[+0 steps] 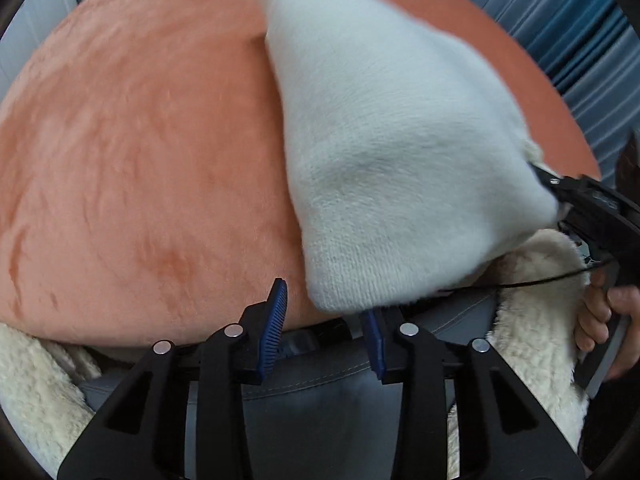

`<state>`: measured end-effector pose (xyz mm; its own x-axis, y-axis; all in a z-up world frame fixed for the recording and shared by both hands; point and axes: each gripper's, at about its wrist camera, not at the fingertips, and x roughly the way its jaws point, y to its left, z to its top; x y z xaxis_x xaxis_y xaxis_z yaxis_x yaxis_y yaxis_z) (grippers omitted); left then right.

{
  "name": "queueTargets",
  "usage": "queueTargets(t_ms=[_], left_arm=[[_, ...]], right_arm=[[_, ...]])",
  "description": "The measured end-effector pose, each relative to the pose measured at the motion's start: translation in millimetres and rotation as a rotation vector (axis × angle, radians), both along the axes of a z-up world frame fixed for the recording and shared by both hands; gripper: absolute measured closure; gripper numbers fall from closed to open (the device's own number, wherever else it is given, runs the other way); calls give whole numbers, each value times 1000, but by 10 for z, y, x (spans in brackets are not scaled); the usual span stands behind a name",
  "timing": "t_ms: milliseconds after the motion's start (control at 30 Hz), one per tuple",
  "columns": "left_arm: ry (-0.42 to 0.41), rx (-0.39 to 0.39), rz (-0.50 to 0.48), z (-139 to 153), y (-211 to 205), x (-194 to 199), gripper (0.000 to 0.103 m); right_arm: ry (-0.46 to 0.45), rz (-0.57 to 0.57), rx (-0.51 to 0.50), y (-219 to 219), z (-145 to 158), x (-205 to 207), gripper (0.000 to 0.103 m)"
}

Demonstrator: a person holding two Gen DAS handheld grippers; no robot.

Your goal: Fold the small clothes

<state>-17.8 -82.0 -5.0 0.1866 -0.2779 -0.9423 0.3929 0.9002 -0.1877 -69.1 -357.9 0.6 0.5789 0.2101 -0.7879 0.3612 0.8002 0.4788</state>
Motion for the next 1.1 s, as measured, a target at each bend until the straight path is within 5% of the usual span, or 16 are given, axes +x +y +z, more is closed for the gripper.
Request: queueTargets(t_ms=[67,400,700,800,900,933,1100], left_arm=[[-20,24,0,3,-33,-32,69],[-77,-2,25,509,367,-199,58],[-162,-98,141,961,262,367,53],[-185,-37,98,818,-5,497,50],[-158,50,76,490,-155,540,47],[-185,43,92,474,-126,530,42],[-160,34,97,481,-61,644,36]], right_arm=[[-33,-18,42,-46,1,-66,85],[-43,36,-151,139,382,-241,73],[-248,182,-198,511,1092,-180,76],[-172,301,-210,860,830,73,76],[88,330,-171,992,-28,157,83],[90,318,-155,981,-98,113,83],[10,249,-154,808,402,-2,84]])
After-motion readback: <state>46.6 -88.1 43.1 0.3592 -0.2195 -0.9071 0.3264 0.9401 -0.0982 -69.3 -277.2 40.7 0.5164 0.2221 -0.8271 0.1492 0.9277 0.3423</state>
